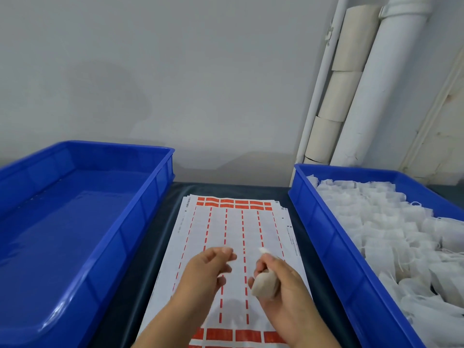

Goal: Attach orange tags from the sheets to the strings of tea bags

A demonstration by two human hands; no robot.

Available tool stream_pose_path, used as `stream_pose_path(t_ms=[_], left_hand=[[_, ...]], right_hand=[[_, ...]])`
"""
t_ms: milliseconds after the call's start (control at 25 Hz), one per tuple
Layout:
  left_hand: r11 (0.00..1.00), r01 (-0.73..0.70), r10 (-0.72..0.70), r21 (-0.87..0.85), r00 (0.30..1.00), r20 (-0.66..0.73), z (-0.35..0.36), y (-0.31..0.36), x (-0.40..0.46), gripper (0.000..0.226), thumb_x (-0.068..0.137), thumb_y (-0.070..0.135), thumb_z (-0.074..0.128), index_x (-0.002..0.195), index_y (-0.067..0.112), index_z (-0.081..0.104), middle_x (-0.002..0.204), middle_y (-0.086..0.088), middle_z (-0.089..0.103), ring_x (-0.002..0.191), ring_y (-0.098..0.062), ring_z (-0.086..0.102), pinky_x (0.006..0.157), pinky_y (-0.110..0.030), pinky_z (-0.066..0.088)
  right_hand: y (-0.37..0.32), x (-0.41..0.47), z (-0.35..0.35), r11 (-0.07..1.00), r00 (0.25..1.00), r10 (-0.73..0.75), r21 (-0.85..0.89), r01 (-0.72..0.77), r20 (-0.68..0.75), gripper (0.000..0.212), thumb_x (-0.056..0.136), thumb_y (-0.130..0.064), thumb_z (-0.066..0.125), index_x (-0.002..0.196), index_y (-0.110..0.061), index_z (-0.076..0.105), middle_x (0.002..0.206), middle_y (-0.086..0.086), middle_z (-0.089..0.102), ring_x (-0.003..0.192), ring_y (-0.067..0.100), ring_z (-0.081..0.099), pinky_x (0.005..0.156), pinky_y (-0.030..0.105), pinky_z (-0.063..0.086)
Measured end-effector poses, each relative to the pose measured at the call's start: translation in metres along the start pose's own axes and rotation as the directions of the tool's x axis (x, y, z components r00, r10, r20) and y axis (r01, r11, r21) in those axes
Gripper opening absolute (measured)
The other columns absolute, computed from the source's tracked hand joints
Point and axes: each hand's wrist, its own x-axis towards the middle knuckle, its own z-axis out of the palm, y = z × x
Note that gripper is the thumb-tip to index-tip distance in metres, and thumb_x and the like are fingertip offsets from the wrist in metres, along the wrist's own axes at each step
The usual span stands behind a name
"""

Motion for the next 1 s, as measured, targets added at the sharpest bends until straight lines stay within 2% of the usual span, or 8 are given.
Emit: stream_pose_path(t_ms=[80, 160, 280, 360, 480, 600, 840, 1000], left_hand=[[0.967, -0.131, 0.143, 0.219, 0.989, -0.041, 0.005, -0.017, -0.007, 0.017, 0.089, 0.027, 0.06, 0.075, 0.021, 0.069, 0.073, 0.007, 0.068, 0.073, -0.009, 0.061, 0.071, -0.024, 0.054], [0.831, -0.374, 0.389, 0.412, 0.92, 0.05, 0.006, -0.029, -0.015, 0.02, 0.083, 0.018, 0.068, 0.066, 0.026, 0.063, 0.074, 0.02, 0.066, 0.067, 0.001, 0.058, 0.06, -0.014, 0.049], [0.397, -0.718, 0.703, 0.572, 0.638, 0.313, 0.003, -0.028, -0.014, 0.035, 0.066, 0.008, 0.081, 0.066, 0.036, 0.06, 0.073, 0.029, 0.057, 0.086, 0.005, 0.052, 0.063, -0.009, 0.043], [0.277, -0.767, 0.733, 0.579, 0.558, 0.388, 0.007, -0.013, -0.012, 0.027, 0.069, 0.017, 0.081, 0.073, 0.039, 0.065, 0.093, 0.033, 0.048, 0.095, 0.008, 0.046, 0.075, -0.007, 0.041], [0.504, -0.699, 0.585, 0.507, 0.708, 0.395, 0.01, 0.009, -0.011, 0.025, 0.084, 0.023, 0.066, 0.073, 0.045, 0.061, 0.103, 0.039, 0.043, 0.105, 0.014, 0.042, 0.084, -0.003, 0.038], [0.742, -0.569, 0.442, 0.355, 0.813, 0.378, 0.011, 0.014, -0.007, 0.022, 0.087, 0.019, 0.062, 0.072, 0.034, 0.068, 0.092, 0.026, 0.057, 0.089, 0.006, 0.057, 0.074, -0.011, 0.049], [0.774, -0.46, 0.33, 0.434, 0.879, 0.343, -0.01, -0.002, 0.002, 0.017, 0.091, 0.025, 0.056, 0.075, 0.029, 0.057, 0.083, 0.009, 0.062, 0.081, -0.008, 0.06, 0.074, -0.02, 0.051], [0.837, -0.333, 0.29, 0.434, 0.943, 0.163, -0.02, -0.006, 0.009, 0.017, 0.093, 0.029, 0.053, 0.077, 0.025, 0.055, 0.079, 0.006, 0.064, 0.075, -0.011, 0.061, 0.064, -0.021, 0.049]], right_hand=[[-0.006, 0.007, -0.006, 0.999, 1.0, -0.002, 0.053, 0.003, -0.025, 0.018, 0.072, -0.025, 0.068, 0.082, -0.012, 0.076, 0.087, 0.005, 0.073, 0.073, 0.016, 0.061, 0.068, 0.034, 0.052], [-0.01, 0.012, -0.008, 0.997, 0.999, -0.039, -0.074, 0.037, -0.029, 0.019, 0.081, -0.026, 0.063, 0.091, -0.017, 0.076, 0.099, 0.0, 0.073, 0.092, 0.018, 0.061, 0.074, 0.033, 0.05], [-0.015, 0.01, -0.009, 0.798, 0.99, -0.132, -0.586, 0.139, 0.055, 0.023, 0.094, -0.029, 0.052, 0.09, -0.034, 0.074, 0.096, -0.016, 0.071, 0.097, 0.008, 0.062, 0.081, 0.026, 0.051], [-0.018, 0.006, -0.009, 0.652, 0.985, -0.093, -0.738, 0.17, 0.145, 0.026, 0.097, -0.029, 0.048, 0.089, -0.035, 0.072, 0.088, -0.015, 0.07, 0.091, 0.005, 0.063, 0.08, 0.022, 0.051], [-0.02, 0.0, -0.006, 0.564, 0.974, 0.021, -0.807, 0.175, 0.226, 0.026, 0.099, -0.023, 0.042, 0.097, -0.037, 0.063, 0.093, -0.018, 0.067, 0.094, 0.001, 0.062, 0.079, 0.015, 0.049], [-0.013, 0.0, -0.003, 0.572, 0.975, 0.033, -0.804, 0.163, 0.221, 0.021, 0.097, -0.025, 0.046, 0.096, -0.04, 0.061, 0.099, -0.015, 0.067, 0.095, 0.001, 0.063, 0.076, 0.013, 0.05], [0.022, 0.012, 0.005, 0.627, 0.98, -0.034, -0.759, 0.173, 0.195, 0.016, 0.086, -0.021, 0.062, 0.092, -0.035, 0.064, 0.092, -0.014, 0.07, 0.089, 0.005, 0.066, 0.07, 0.014, 0.052], [0.033, 0.021, 0.025, 0.589, 0.977, -0.206, -0.791, 0.167, 0.053, 0.026, 0.08, -0.021, 0.069, 0.093, -0.032, 0.049, 0.094, -0.011, 0.061, 0.083, 0.012, 0.061, 0.057, 0.011, 0.048]])
